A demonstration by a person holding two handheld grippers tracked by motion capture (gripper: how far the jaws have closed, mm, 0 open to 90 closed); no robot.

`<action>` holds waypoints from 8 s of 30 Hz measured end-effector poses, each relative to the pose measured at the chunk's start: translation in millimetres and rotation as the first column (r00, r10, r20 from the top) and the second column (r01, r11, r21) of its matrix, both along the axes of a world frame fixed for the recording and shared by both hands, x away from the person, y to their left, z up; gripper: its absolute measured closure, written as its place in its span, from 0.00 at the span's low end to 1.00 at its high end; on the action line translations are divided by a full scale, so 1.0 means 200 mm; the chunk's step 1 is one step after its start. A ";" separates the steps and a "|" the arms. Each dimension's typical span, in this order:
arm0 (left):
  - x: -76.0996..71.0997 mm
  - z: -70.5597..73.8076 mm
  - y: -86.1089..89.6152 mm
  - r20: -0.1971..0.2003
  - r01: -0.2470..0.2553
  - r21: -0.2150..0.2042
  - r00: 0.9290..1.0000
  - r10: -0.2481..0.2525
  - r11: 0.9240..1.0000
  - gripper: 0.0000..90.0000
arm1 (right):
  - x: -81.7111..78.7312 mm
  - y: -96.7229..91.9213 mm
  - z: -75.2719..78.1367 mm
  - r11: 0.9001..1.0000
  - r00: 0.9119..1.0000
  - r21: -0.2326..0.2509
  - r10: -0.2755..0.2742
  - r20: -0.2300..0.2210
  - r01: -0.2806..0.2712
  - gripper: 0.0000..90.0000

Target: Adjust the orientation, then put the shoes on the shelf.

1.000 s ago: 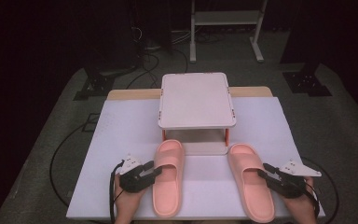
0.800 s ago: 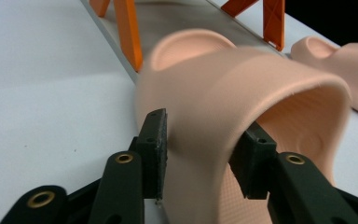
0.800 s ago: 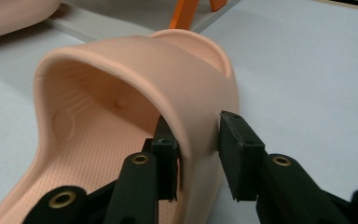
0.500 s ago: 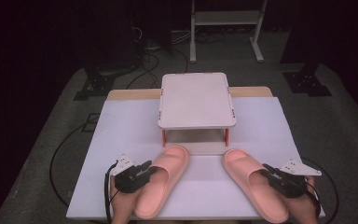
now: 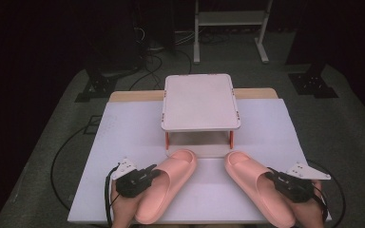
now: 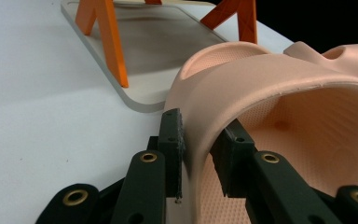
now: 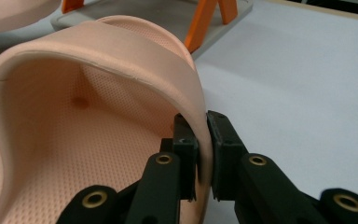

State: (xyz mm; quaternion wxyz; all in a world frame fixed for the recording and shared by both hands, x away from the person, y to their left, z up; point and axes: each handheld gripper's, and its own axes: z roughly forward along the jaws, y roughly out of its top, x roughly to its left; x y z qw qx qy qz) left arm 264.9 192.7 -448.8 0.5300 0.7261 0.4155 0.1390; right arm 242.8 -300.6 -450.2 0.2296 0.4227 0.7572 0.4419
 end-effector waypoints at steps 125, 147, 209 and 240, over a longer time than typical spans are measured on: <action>0.63 0.86 -0.12 0.095 0.055 -0.021 0.994 -0.053 0.998 0.82 | 0.55 0.27 0.87 0.997 0.994 0.072 -0.032 0.107 0.024 0.90; 0.83 0.86 -0.15 0.077 -0.003 -0.017 0.997 0.005 1.000 0.81 | 0.77 0.32 0.91 0.997 0.995 0.040 -0.073 0.064 0.070 0.89; 1.04 0.83 -0.31 0.000 -0.090 -0.010 0.996 0.090 0.996 0.72 | 1.05 0.52 0.88 0.987 0.987 0.027 -0.155 -0.048 0.157 0.81; 1.07 0.78 -0.36 -0.024 -0.085 -0.011 0.996 0.084 0.996 0.68 | 1.10 0.57 0.83 0.988 0.986 0.043 -0.148 -0.080 0.151 0.73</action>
